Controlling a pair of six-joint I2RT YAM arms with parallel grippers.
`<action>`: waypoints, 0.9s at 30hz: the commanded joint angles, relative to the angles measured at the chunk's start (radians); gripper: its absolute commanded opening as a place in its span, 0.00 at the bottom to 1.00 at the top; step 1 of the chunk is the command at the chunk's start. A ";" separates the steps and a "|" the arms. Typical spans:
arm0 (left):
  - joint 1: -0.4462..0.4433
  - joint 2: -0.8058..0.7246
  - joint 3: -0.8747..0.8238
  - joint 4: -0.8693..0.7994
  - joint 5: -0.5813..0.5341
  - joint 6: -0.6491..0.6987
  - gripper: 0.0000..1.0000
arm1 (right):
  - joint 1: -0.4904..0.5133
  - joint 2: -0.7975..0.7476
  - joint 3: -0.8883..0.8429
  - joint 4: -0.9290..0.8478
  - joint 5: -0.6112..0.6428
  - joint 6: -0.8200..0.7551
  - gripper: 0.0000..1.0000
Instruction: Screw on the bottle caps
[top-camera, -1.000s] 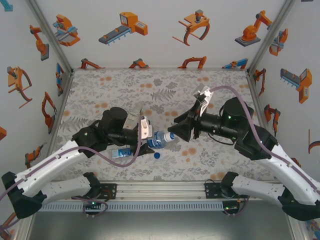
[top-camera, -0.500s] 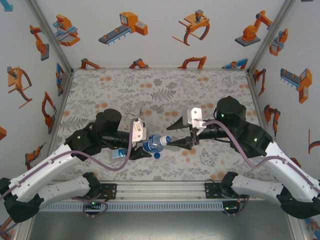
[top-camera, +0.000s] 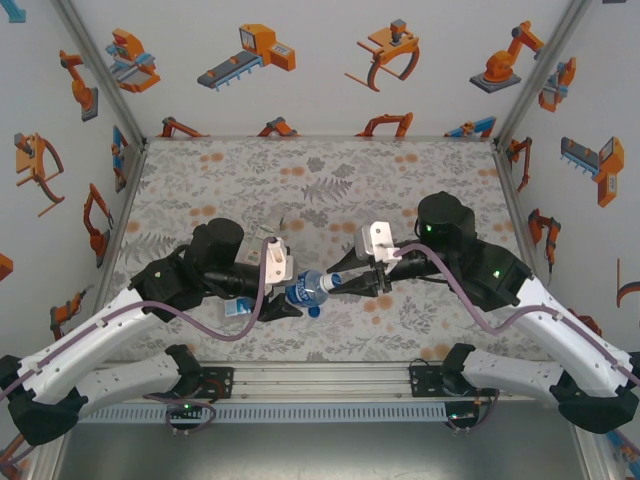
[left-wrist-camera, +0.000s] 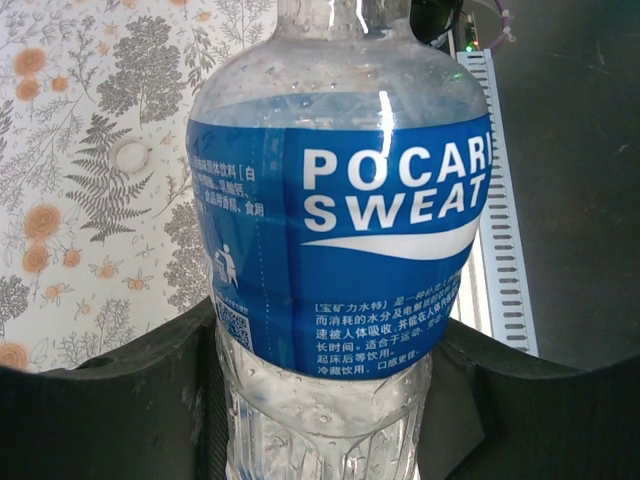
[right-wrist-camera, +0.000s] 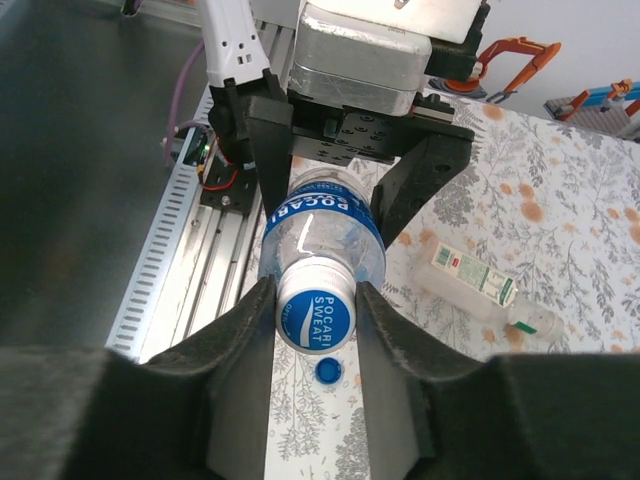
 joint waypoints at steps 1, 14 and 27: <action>-0.006 -0.013 0.031 -0.015 0.025 -0.007 0.02 | -0.002 -0.005 -0.002 -0.005 -0.014 -0.004 0.24; -0.010 0.003 0.007 0.078 -0.204 0.018 0.00 | -0.002 0.038 -0.020 -0.008 0.546 1.111 0.00; -0.009 0.050 -0.007 0.170 -0.239 0.028 0.00 | -0.001 0.096 0.014 -0.084 0.644 1.567 0.00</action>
